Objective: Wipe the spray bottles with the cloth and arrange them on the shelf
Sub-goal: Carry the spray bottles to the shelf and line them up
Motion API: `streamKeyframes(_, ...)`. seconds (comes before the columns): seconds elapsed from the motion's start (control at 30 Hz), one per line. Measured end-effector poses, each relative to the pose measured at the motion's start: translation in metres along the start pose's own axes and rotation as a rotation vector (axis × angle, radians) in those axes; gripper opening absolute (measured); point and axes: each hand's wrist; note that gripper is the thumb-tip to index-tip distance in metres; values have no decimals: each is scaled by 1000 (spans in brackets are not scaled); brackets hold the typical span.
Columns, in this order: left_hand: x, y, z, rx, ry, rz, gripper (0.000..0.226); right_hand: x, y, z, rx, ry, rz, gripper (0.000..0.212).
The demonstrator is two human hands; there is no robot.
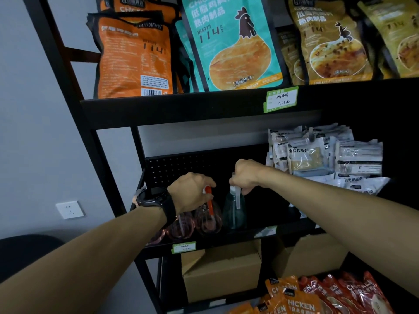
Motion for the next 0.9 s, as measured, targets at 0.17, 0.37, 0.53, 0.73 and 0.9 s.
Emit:
streamKeyframes(0.17,-2,-1,0,6,-10,8,37,-1,0,-2,-15,-16,-37,11)
streamKeyframes(0.37,-5,0,-1,-3,-27,-8,36,-3,4,-2,-52,-39,-5,9)
streamKeyframes(0.53,-6,-1,-1,-10,-27,-3,37,-5,8,1,-95,-41,13,6)
streamKeyframes(0.73,-4,-2,0,-6,-23,4,40,-4,8,-2,-81,-46,-40,6)
streamKeyframes(0.9,-7,0,3,-11,-6,26,52,1,9,-3,-77,-66,-115,31)
Point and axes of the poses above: each hand's wrist, its own z-axis away from the middle knuckle, its own y-axis out of the back of the hand, x = y × z, and after that the axes turned 7 degrees about y, right-handed
